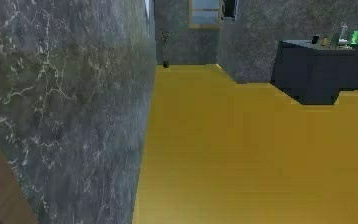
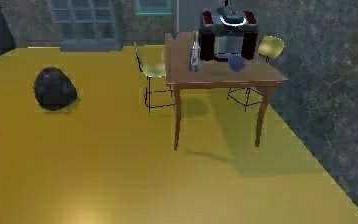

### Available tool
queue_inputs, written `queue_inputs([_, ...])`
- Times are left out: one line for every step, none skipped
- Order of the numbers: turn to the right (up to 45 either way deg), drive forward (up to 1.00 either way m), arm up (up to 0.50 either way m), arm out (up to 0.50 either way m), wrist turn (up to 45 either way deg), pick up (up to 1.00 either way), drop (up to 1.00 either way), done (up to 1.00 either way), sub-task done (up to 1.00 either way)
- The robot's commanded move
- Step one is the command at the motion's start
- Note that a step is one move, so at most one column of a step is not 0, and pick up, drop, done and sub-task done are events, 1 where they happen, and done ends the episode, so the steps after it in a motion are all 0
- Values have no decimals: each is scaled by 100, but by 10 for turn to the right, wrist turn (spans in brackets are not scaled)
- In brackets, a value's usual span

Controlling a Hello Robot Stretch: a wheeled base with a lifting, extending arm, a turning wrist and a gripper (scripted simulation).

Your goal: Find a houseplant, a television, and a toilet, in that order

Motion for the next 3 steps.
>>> queue_inputs([0, 100, 0, 0, 0, 0, 0, 0, 0])
queue_inputs([0, 100, 0, 0, 0, 0, 0, 0, 0])
queue_inputs([-30, 0, 0, 0, 0, 0, 0, 0, 0])
